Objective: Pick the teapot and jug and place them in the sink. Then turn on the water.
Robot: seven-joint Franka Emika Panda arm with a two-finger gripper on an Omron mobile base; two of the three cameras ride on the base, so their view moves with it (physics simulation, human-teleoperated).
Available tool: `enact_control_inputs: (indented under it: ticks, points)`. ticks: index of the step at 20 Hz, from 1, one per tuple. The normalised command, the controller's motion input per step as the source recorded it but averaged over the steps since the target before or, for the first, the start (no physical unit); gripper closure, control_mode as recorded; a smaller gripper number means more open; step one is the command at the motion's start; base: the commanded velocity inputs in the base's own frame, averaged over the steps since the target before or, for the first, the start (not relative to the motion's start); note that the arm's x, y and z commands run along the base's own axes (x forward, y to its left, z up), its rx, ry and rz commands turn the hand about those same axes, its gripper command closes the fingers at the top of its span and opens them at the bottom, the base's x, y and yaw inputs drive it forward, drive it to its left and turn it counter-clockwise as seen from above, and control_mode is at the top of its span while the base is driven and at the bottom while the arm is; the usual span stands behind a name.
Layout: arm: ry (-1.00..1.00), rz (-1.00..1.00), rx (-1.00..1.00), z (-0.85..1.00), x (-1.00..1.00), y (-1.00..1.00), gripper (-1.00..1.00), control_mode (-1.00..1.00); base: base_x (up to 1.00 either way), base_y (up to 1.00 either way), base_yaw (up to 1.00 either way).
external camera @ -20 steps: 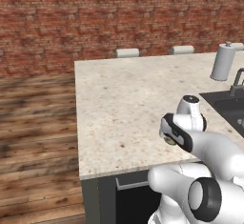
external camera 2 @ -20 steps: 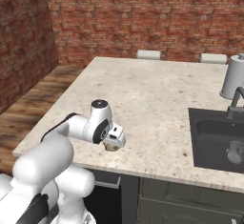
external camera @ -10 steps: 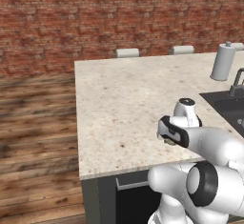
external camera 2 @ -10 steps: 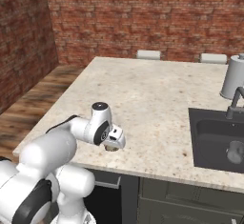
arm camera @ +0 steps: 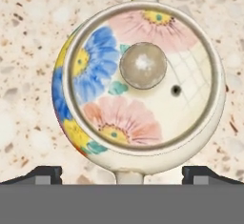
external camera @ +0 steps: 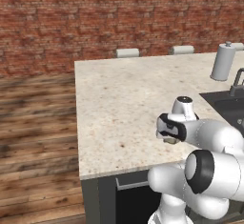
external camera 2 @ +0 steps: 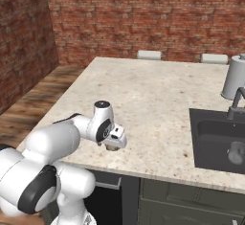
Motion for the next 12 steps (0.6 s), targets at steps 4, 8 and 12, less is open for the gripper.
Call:
enact_control_inputs:
  ticks: [4, 8, 12]
  points:
    - [0.04, 0.00, 0.00, -0.08, 0.00, 0.00, 1.00, -1.00, 0.00, 0.00, 0.00]
    - [0.01, 0.00, 0.00, 0.00, 0.00, 0.00, 1.00, -1.00, 0.00, 0.00, 0.00]
    - [0.00, 0.00, 0.00, 0.00, 0.00, 0.00, 1.00, -1.00, 0.00, 0.00, 0.00]
